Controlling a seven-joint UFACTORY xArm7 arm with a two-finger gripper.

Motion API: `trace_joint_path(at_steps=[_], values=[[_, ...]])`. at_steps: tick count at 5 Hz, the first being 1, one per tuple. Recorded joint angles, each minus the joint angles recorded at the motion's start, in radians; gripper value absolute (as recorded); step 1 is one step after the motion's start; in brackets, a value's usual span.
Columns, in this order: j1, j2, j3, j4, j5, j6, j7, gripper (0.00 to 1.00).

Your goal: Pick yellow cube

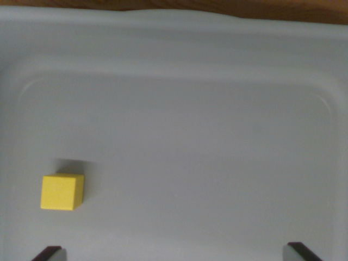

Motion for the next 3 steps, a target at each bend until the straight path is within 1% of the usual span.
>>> trace_joint_path(at_steps=[1, 2, 3], values=[[0.0000, 0.000, 0.000, 0.000, 0.0000, 0.000, 0.000, 0.00], [0.0041, 0.009, 0.003, -0.012, -0.0014, -0.020, 0.009, 0.00], [0.0041, 0.009, 0.003, -0.012, -0.0014, -0.020, 0.009, 0.00]])
